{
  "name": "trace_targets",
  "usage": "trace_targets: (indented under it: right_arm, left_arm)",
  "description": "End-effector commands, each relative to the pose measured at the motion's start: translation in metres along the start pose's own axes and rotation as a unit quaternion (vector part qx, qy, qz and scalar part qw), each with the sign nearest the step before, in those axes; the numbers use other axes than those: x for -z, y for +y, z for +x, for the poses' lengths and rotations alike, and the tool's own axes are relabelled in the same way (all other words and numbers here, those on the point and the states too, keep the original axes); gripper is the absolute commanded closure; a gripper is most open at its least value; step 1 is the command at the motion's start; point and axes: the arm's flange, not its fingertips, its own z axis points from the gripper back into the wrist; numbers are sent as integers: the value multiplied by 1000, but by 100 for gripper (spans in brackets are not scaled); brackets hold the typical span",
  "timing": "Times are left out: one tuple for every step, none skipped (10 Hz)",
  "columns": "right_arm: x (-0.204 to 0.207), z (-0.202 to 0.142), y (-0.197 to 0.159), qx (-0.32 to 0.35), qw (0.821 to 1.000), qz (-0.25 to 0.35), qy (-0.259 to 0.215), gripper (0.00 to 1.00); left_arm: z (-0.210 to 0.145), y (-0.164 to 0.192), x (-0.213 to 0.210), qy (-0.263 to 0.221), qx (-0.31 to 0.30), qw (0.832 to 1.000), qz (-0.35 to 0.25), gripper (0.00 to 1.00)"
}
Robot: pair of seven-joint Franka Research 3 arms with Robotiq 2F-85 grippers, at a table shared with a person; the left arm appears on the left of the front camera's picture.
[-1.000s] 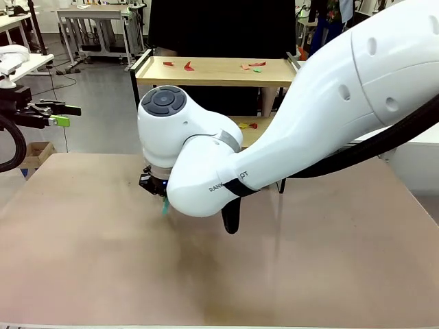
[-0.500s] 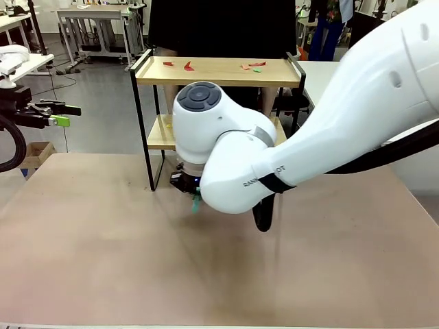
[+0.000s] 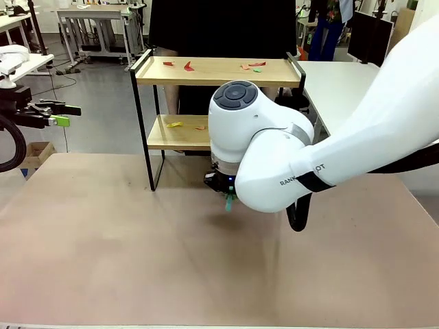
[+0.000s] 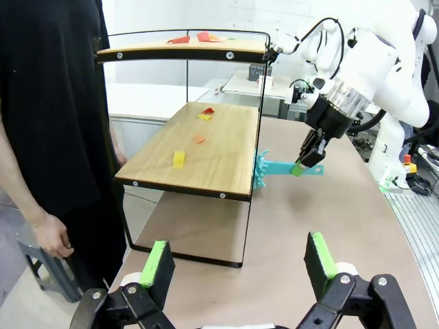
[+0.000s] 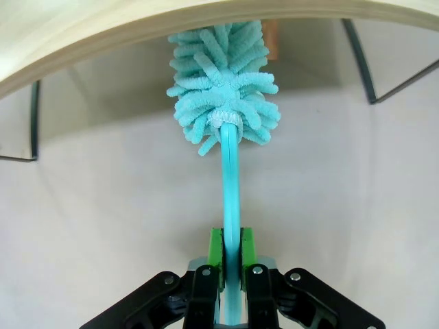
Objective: Clean the shelf.
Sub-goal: Clean the specific section of the Shelf indicated by the human with the Duster.
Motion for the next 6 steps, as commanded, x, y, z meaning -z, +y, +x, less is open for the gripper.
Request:
trace_targets:
  right_arm:
    - [-3,0,-22,-12,1000,-25,1,87]
    - [-3,3,-33,-15,999,-41,0,87]
    - [-3,4,-42,-19,998,-55,0,87]
    - [-3,6,-51,-24,997,-67,2,87]
    - [-3,8,-63,-22,996,-84,5,87]
    - [-3,13,-74,-11,995,-100,7,87]
  left_arm:
    - [3,-1,0,0,4,1000,1,0]
    - [3,-1,0,0,4,1000,1,0]
    - [3,-1,0,0,4,1000,1,0]
    - [3,-1,0,0,4,1000,1,0]
    - [3,-1,0,0,4,1000,1,0]
    - [3,-1,0,0,4,1000,1,0]
